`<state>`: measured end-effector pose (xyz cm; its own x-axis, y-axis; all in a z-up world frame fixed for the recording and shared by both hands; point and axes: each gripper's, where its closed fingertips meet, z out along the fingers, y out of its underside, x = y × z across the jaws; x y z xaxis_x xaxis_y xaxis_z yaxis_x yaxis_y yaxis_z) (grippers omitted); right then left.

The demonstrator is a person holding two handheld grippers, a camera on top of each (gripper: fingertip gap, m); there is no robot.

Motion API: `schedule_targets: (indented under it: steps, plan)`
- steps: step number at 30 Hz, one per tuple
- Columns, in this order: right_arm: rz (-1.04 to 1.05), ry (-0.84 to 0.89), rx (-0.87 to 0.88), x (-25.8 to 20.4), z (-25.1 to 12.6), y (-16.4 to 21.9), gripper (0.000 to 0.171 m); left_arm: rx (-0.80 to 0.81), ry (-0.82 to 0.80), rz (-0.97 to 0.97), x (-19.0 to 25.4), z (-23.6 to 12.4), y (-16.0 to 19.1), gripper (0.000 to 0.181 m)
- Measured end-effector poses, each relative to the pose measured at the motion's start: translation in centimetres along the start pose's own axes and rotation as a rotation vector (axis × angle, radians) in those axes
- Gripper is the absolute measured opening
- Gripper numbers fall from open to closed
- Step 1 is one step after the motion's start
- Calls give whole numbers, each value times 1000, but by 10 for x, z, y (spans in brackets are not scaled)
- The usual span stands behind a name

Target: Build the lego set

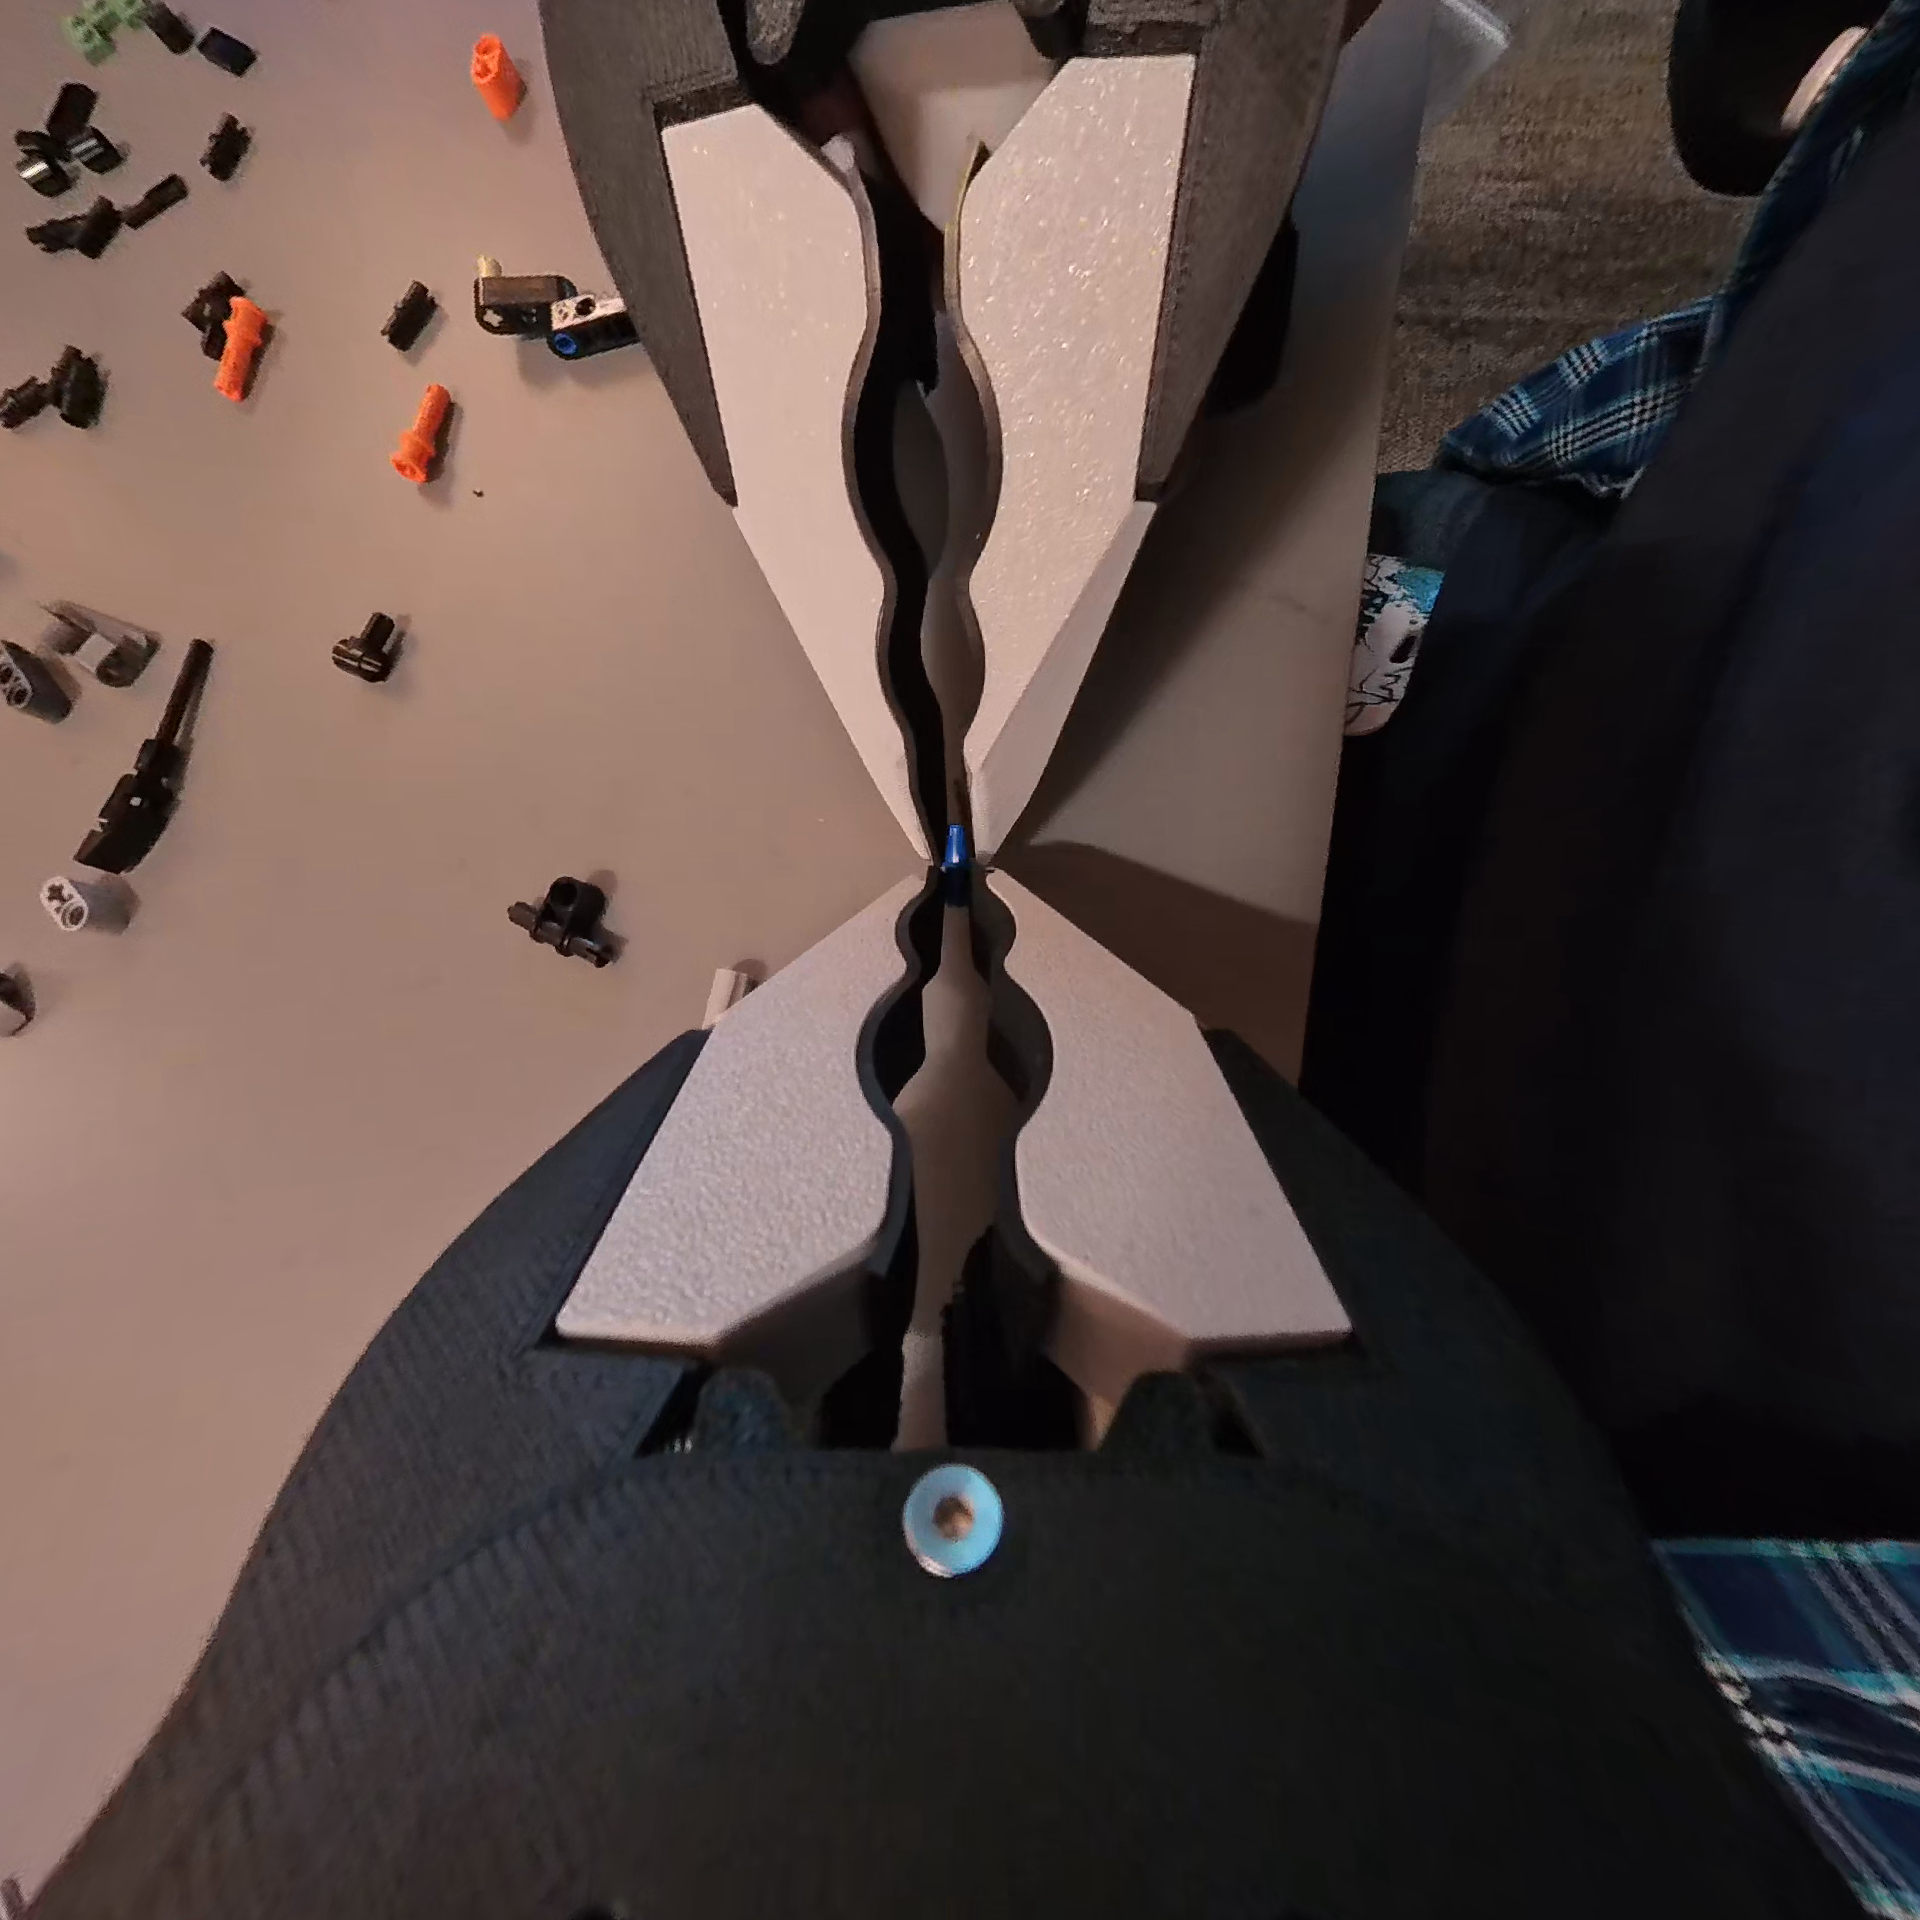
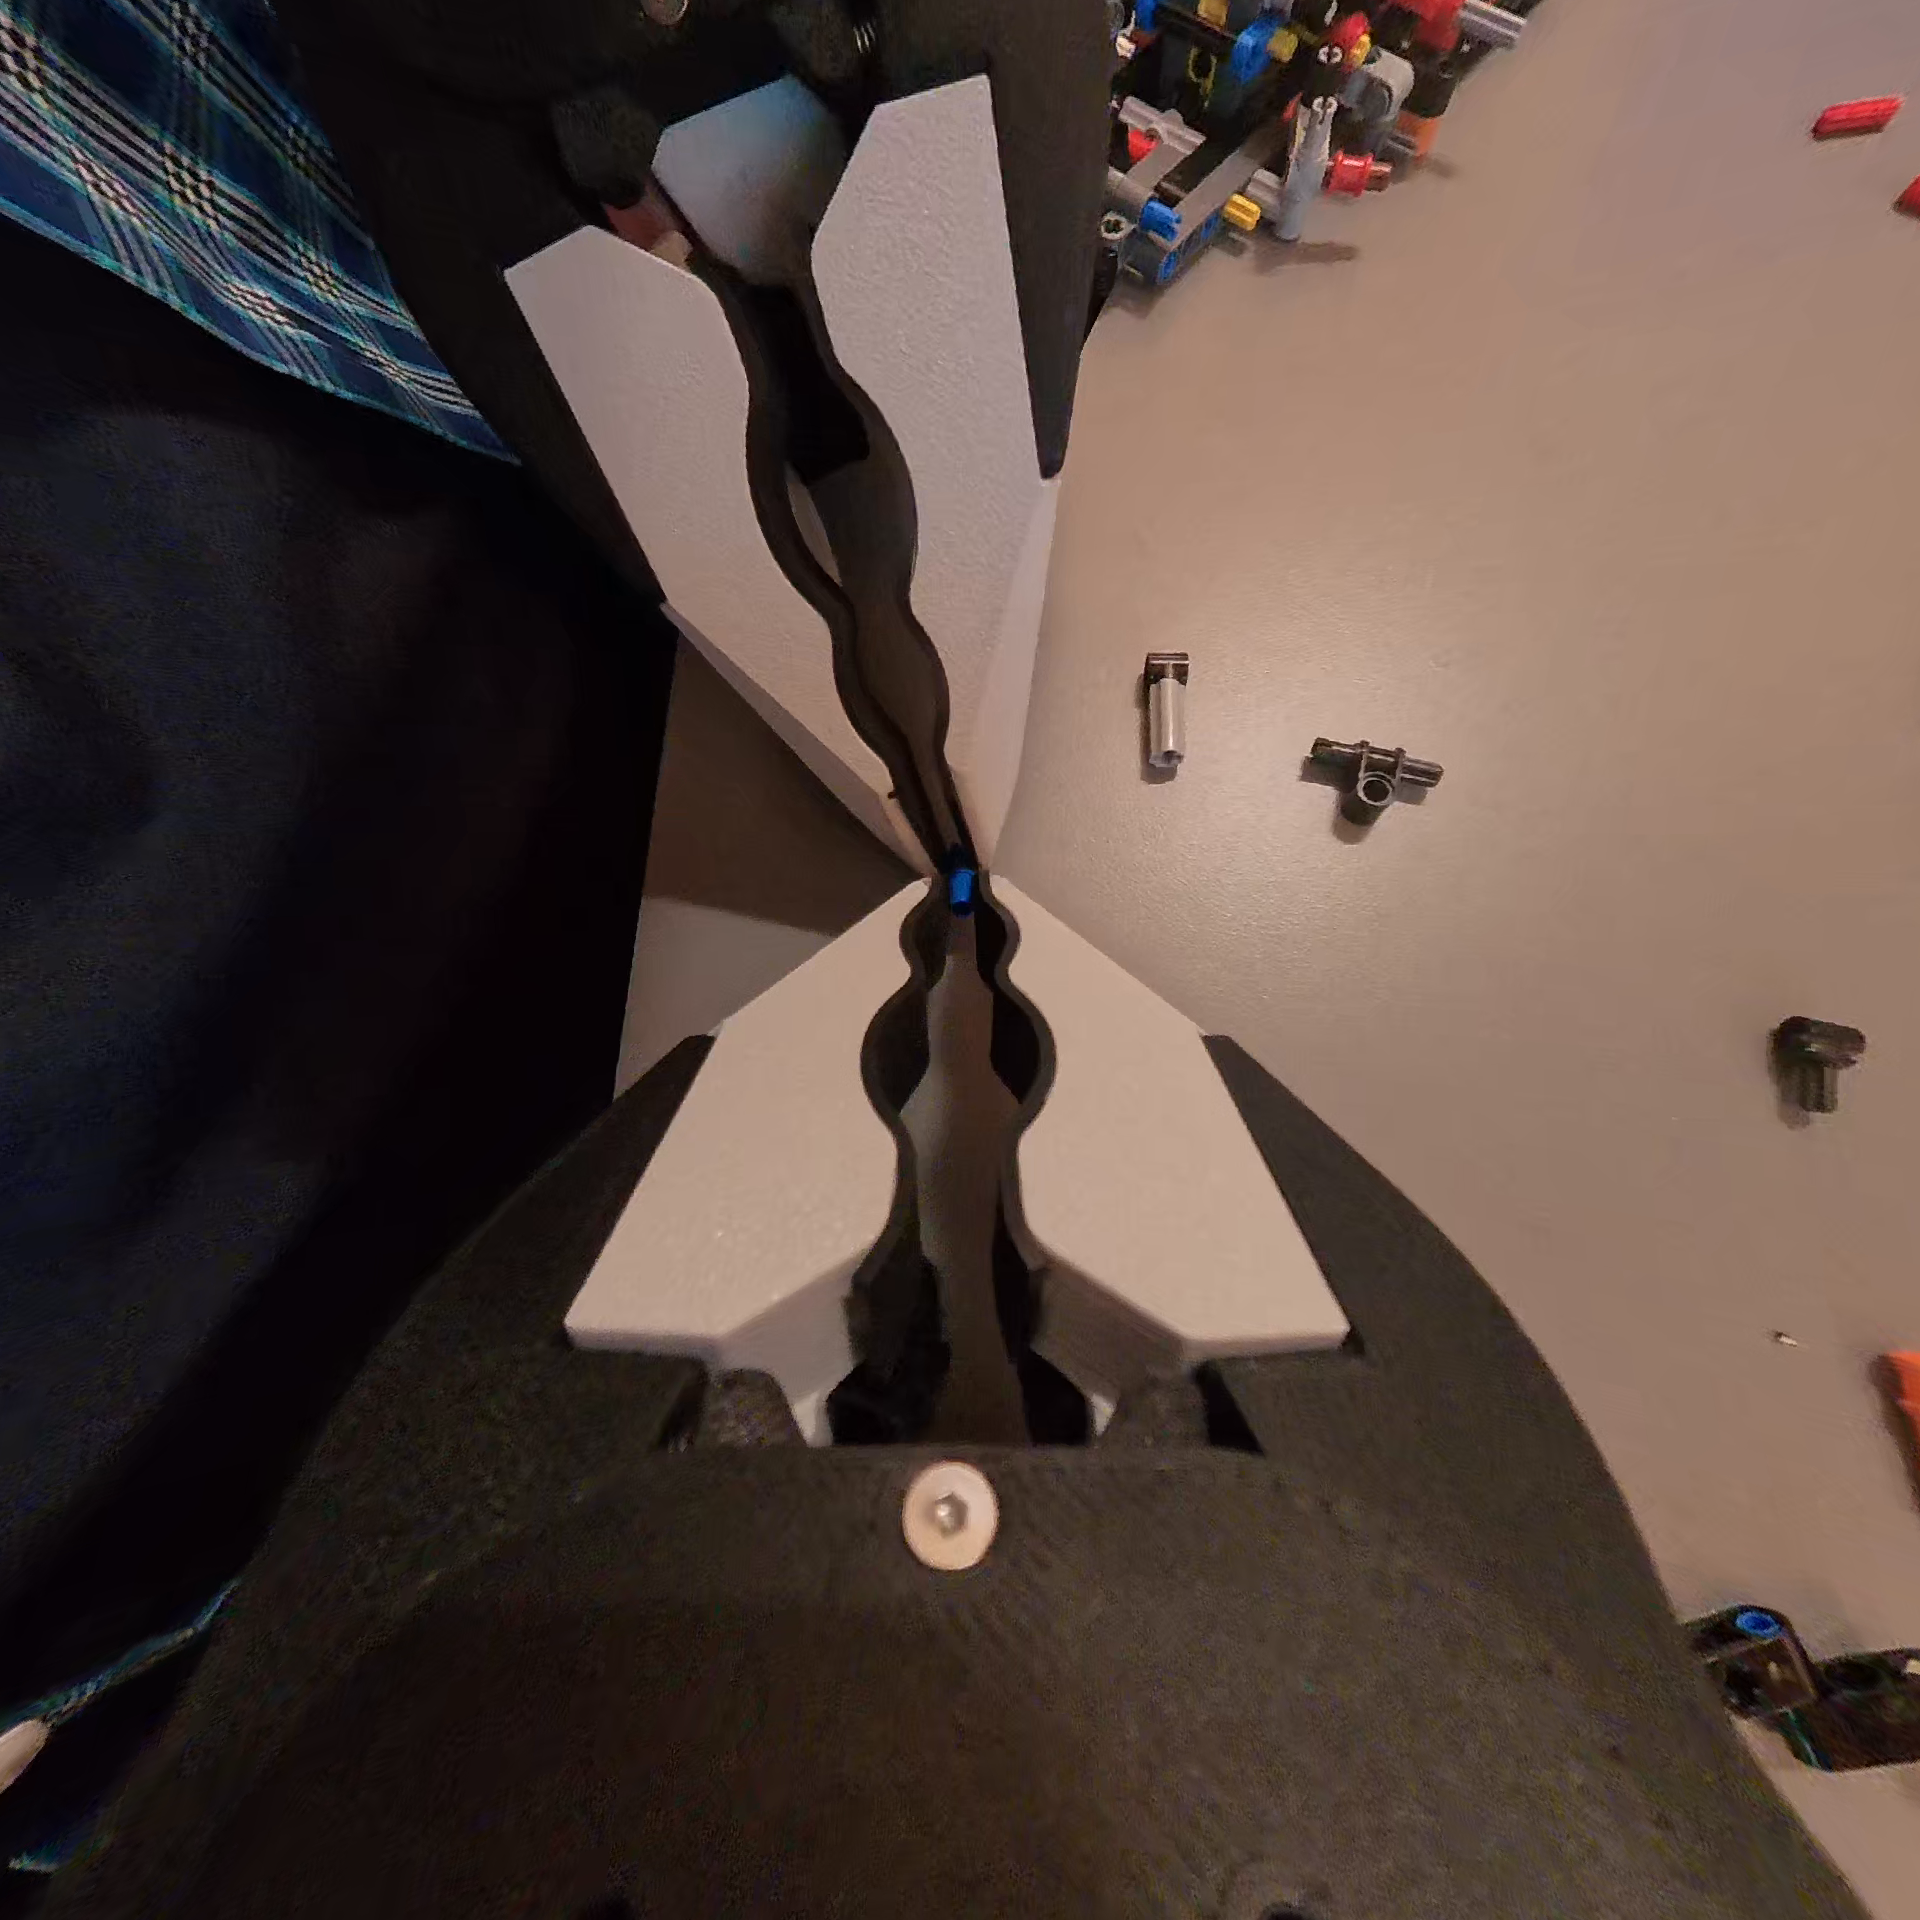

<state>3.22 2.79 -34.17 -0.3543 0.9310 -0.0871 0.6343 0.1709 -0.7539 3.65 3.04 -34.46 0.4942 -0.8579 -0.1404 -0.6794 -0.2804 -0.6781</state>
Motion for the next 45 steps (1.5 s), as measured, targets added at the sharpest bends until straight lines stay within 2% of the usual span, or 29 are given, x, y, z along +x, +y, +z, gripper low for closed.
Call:
schedule_targets:
  steps: [1,6,10,18,21,32,45]
  plan:
    - [5,4,9,1,-1,-1,3,2,-10,-2,-1,-1,0,3]
    - [26,43,15,9,-4,0,3,22,-81,-65,-21,-21,-2,10]
    - [32,64,7,15,-2,0,3,-41,-127,-64,-44,-25,13,13]
    - [53,63,23,20,-3,-3,3,-125,-38,-51,-47,-10,27,14]
    - [57,70,30,23,-3,-4,3,-112,-21,-56,-46,-7,25,6]
    - [41,56,128,31,-10,-21,3,68,-23,-125,-38,-15,8,6]
    - [-30,48,155,29,-15,-28,2,113,-10,-101,-36,-24,-4,6]
